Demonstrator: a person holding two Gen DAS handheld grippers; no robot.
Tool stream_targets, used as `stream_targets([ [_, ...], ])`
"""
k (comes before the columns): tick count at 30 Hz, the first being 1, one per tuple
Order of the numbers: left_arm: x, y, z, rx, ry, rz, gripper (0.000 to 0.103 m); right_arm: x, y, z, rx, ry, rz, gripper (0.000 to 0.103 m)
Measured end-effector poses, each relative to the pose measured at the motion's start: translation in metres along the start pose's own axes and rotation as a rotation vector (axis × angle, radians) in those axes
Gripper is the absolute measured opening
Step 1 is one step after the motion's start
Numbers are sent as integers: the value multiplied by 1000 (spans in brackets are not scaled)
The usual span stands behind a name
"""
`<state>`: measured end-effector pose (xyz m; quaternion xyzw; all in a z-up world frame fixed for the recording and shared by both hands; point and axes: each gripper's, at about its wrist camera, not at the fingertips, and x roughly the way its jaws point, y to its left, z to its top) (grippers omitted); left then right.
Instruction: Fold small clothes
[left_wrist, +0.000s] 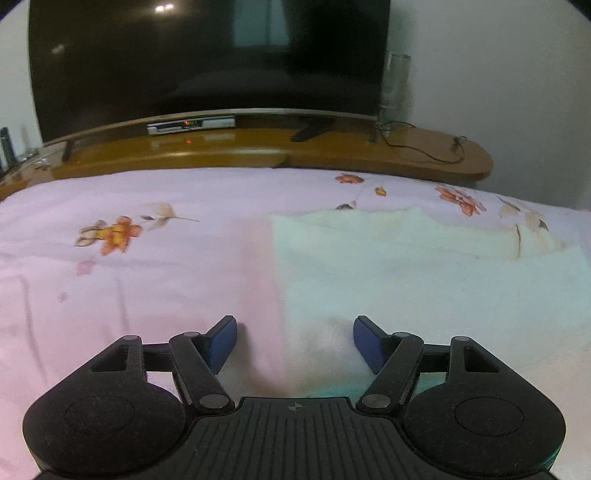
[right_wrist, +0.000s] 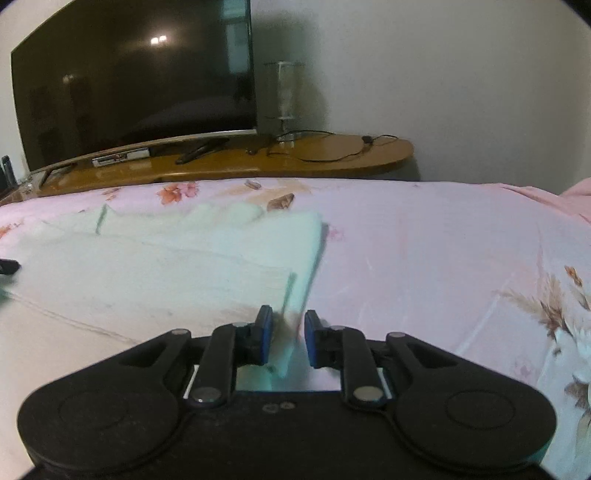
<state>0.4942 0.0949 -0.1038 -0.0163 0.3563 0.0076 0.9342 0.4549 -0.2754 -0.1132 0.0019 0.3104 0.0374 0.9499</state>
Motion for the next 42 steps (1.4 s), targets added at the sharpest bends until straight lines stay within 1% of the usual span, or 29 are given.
stream_targets([
  [2, -12, 2, -6, -6, -16, -5, 70, -11, -1, 7, 32, 3, -3, 21],
  [3, -11, 3, -11, 8, 13, 11, 71, -19, -2, 7, 45, -16, 6, 27],
  [4, -9, 4, -16, 21, 31, 13, 75, -27, -4, 6, 54, -39, 16, 41],
  [5, -10, 7, -21, 6, 24, 22, 84, -30, -6, 3, 50, -41, 24, 48],
  [6, -10, 10, -22, -10, 35, 27, 86, -23, -4, -1, 21, 11, 23, 51],
  [7, -13, 13, -21, -27, 46, 27, 86, -10, -1, -6, -12, 96, 23, 50],
  [8, -19, 15, -19, -45, 57, 34, 86, -10, -2, -8, -10, 86, 30, 51],
  [9, -29, 15, -19, -46, 43, 32, 86, -13, -3, -6, 2, 97, 29, 48],
  [10, -42, 14, -22, -36, 17, 14, 86, -18, -5, -3, 17, 103, 30, 42],
  [12, -69, 15, -35, -22, 7, -12, 86, -42, -12, -3, 58, 58, 34, 43],
  [14, -100, 21, -59, -34, 15, -55, 86, -69, -22, -11, 103, 53, 70, 42],
  [15, -114, 25, -72, -49, 24, -73, 81, -81, -28, -18, 123, 57, 83, 42],
  [16, -129, 29, -89, -64, 36, -90, 73, -97, -33, -28, 141, 67, 90, 42],
  [17, -144, 34, -105, -75, 48, -95, 57, -110, -37, -37, 150, 80, 95, 42],
  [18, -157, 38, -121, -79, 69, -99, 52, -124, -40, -48, 156, 94, 107, 42],
  [20, -182, 47, -155, -101, 113, -106, 52, -154, -44, -69, 156, 115, 144, 43],
  [21, -195, 51, -170, -108, 117, -106, 52, -170, -43, -79, 149, 115, 152, 43],
  [23, -218, 57, -194, -134, 123, -126, 52, -206, -38, -103, 122, 77, 151, 43],
  [24, -231, 59, -205, -156, 126, -138, 58, -221, -35, -114, 114, 61, 152, 45],
  [26, -252, 62, -223, -197, 128, -154, 69, -244, -29, -133, 121, 76, 143, 46],
  [27, -260, 63, -229, -211, 130, -160, 70, -252, -30, -142, 148, 96, 139, 46],
  [29, -273, 62, -243, -233, 142, -174, 70, -264, -35, -159, 254, 165, 176, 46],
  [30, -278, 62, -249, -243, 145, -188, 70, -268, -38, -168, 306, 183, 195, 46],
  [34, -294, 62, -268, -277, 166, -262, 70, -286, -46, -198, 488, 210, 274, 47],
  [35, -296, 61, -270, -293, 173, -287, 68, -289, -45, -203, 509, 217, 291, 47],
  [36, -297, 59, -273, -301, 178, -305, 60, -293, -45, -207, 528, 219, 303, 48],
  [38, -294, 55, -276, -315, 186, -321, 51, -293, -45, -211, 598, 228, 361, 49],
  [39, -291, 53, -277, -329, 179, -326, 51, -291, -45, -212, 629, 234, 377, 49],
  [42, -285, 55, -275, -394, 168, -353, 51, -284, -43, -213, 675, 256, 412, 44],
])
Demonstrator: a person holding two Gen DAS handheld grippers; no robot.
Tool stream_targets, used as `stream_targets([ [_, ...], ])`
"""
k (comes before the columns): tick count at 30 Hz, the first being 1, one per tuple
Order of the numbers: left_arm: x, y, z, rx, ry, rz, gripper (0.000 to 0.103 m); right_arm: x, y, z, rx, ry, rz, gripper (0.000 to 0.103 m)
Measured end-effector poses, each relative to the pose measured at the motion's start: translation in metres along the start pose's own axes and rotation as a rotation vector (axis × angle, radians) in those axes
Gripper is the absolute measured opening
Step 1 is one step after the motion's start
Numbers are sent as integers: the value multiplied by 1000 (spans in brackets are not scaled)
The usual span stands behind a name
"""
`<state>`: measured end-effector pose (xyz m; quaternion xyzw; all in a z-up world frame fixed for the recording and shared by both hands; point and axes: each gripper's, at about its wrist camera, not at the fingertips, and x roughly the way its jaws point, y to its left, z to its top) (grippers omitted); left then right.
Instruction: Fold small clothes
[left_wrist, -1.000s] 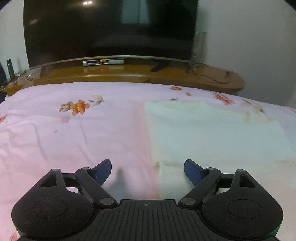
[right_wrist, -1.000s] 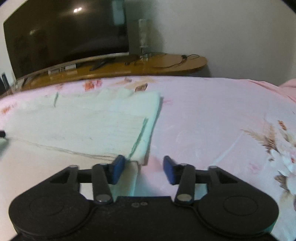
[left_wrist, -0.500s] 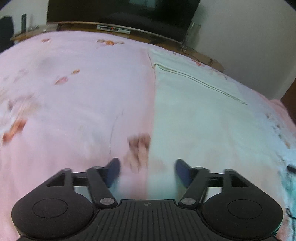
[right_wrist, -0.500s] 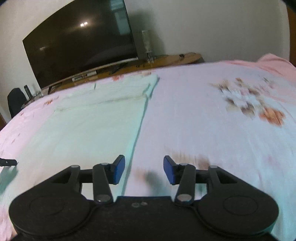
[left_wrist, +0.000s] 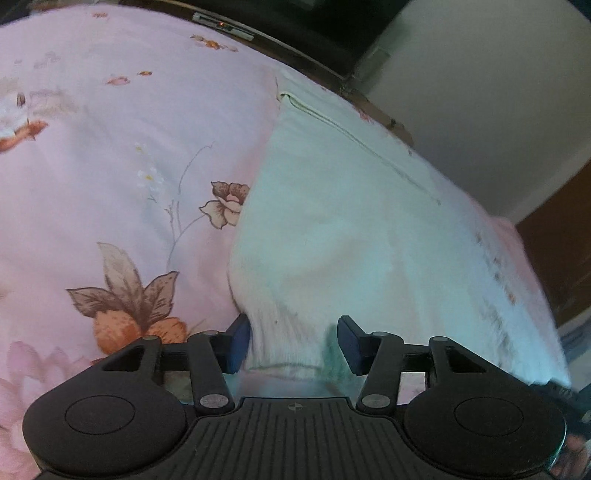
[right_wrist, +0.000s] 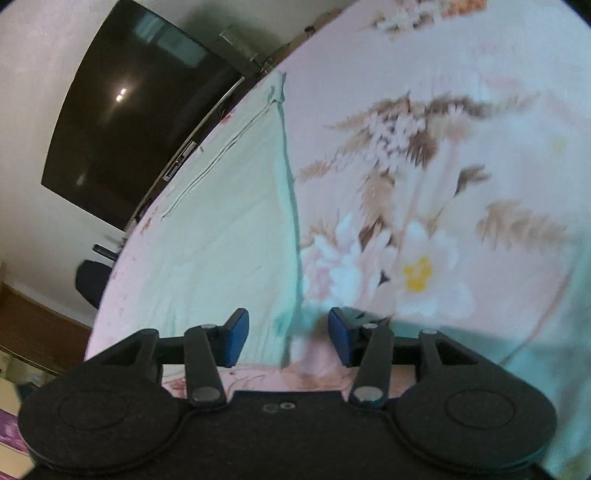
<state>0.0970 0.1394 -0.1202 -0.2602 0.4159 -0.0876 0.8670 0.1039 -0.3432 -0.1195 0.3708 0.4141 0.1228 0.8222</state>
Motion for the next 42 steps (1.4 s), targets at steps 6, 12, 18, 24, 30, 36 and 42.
stream_targets([
  [6, 10, 2, 4, -9, -6, 15, 22, 20, -2, 4, 64, 53, 57, 16],
  [12, 12, 4, 4, 3, -6, 27, 15, 31, 1, -2, 61, 82, 70, 8],
  [18, 10, 3, 5, 11, -14, 27, 9, 30, 8, -3, 3, 85, 55, 6],
  [24, -4, 4, 7, 17, -55, 12, 9, 12, 19, -2, -56, 29, 56, 6],
  [30, 1, 19, -4, -32, -42, 5, 8, 9, 1, 4, -45, 44, -49, 3],
  [36, -1, 21, -2, -67, -36, -25, 23, -1, -13, -1, 41, 23, 53, 26],
  [42, -8, 24, 5, -141, -113, -88, 75, 1, -26, 2, 108, 12, 106, 32],
])
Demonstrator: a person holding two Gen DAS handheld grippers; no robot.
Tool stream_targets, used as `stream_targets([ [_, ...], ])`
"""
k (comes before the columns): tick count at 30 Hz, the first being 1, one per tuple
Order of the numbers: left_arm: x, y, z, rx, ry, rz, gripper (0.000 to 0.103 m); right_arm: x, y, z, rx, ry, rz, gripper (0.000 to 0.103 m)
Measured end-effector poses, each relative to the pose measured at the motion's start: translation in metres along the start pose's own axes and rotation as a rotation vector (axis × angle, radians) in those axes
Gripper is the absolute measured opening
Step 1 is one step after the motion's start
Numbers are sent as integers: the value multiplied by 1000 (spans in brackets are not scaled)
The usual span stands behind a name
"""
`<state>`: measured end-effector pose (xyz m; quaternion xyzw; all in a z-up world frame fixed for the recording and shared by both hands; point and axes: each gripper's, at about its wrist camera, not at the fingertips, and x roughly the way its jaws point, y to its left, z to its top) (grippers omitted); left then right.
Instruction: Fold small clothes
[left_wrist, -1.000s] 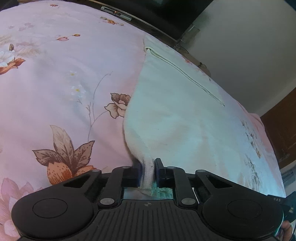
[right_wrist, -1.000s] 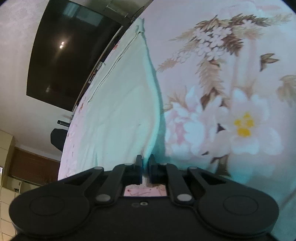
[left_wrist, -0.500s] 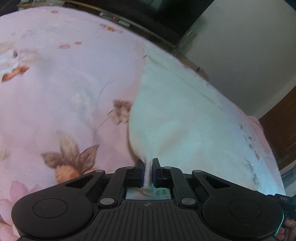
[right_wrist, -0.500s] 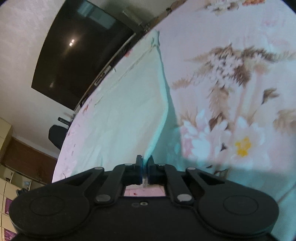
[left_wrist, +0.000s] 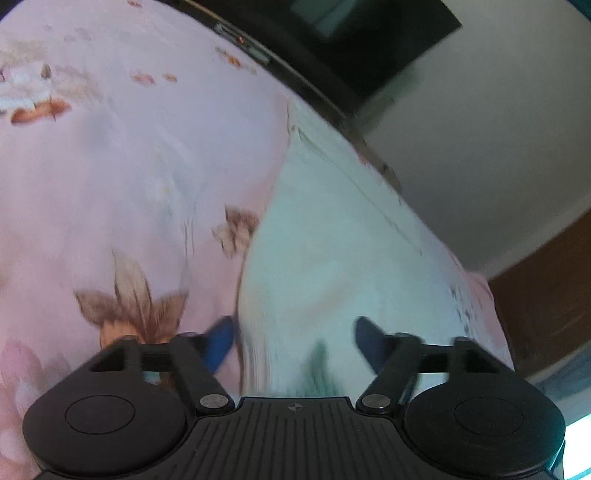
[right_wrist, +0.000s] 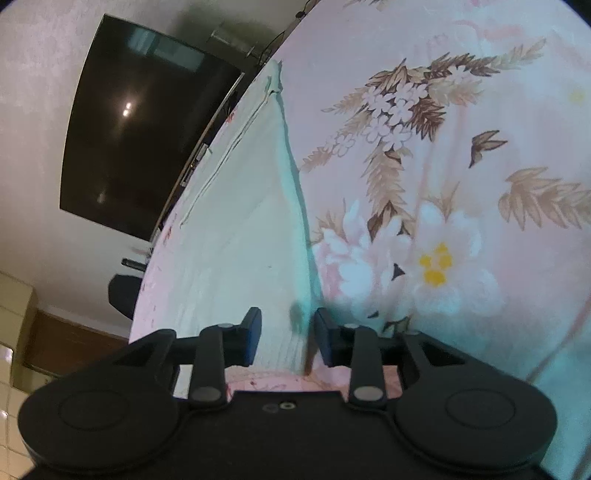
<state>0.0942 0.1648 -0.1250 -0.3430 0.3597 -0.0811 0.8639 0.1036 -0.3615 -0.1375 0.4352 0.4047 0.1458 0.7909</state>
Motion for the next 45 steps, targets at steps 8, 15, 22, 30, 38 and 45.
stream_targets([
  [8, 24, 18, 15, -135, 3, -152, 74, 18, 7, 4, 12, 4, 5, 32],
  [15, 17, 22, -11, -100, 33, -212, 36, 18, 1, 6, 19, 13, 14, 31],
  [22, 21, 32, -11, -173, -12, -139, 36, 17, -1, 4, 11, 20, 15, 31],
  [30, 25, 30, -14, -112, 0, -29, 6, 28, 16, -11, -128, 65, -29, 5],
  [38, 18, 25, -12, -60, 17, -13, 6, 27, 8, -7, -49, 57, -12, 5],
  [45, 3, 20, -10, -105, -42, -27, 5, 21, 39, -13, -221, -8, -78, 5],
])
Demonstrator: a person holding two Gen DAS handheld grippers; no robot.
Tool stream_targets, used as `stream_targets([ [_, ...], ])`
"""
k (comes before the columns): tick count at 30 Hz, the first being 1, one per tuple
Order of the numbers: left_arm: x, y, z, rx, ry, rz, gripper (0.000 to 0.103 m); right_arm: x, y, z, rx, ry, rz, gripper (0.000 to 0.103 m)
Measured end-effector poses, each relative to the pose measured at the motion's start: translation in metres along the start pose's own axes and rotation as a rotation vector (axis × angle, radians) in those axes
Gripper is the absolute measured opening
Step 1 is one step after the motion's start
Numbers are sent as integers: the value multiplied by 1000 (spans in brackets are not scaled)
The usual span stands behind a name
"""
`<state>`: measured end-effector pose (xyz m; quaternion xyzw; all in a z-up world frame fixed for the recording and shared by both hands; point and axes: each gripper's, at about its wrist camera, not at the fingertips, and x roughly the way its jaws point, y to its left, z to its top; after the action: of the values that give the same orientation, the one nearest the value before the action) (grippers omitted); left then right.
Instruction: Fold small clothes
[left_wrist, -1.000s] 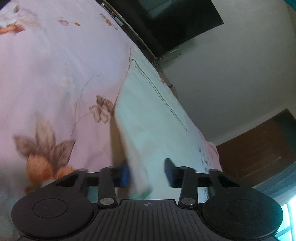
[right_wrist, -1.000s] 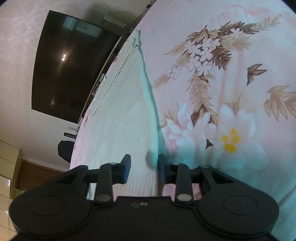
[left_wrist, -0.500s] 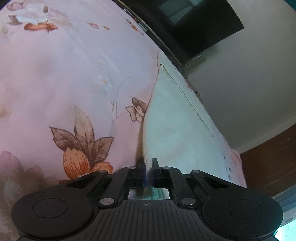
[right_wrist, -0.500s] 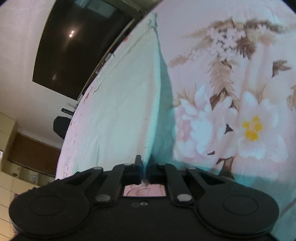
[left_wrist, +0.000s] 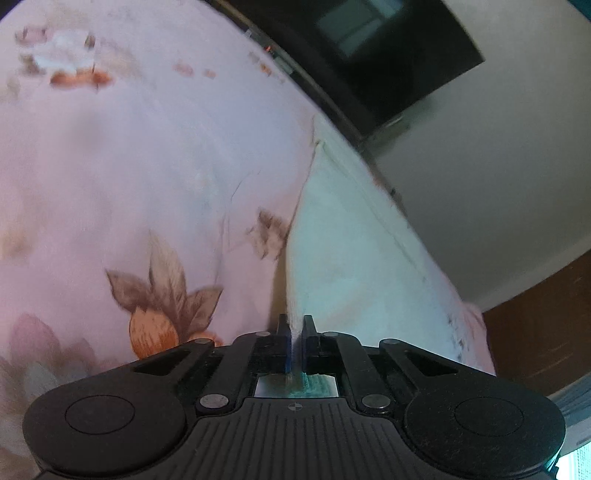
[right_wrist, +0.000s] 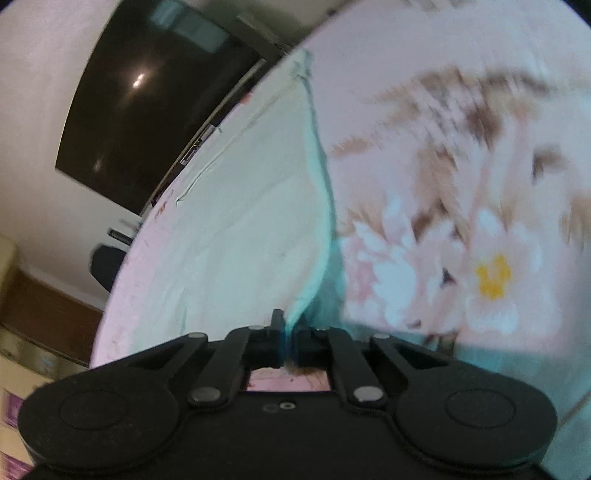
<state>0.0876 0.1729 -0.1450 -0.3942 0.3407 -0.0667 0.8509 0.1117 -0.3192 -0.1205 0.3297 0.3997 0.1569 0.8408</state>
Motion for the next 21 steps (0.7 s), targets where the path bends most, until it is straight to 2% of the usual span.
stream_targets([
  [6, -11, -35, 30, 51, -67, -81, 5, -20, 37, 29, -137, -86, 35, 5],
  [9, -5, -50, 55, 63, -98, -90, 5, -17, 51, 54, -170, -109, 51, 5],
  [17, 30, -108, 131, 138, -139, -113, 5, -4, 80, 140, -235, -199, 75, 5],
  [21, 60, -134, 168, 161, -160, -110, 5, 21, 93, 188, -223, -214, 69, 5],
])
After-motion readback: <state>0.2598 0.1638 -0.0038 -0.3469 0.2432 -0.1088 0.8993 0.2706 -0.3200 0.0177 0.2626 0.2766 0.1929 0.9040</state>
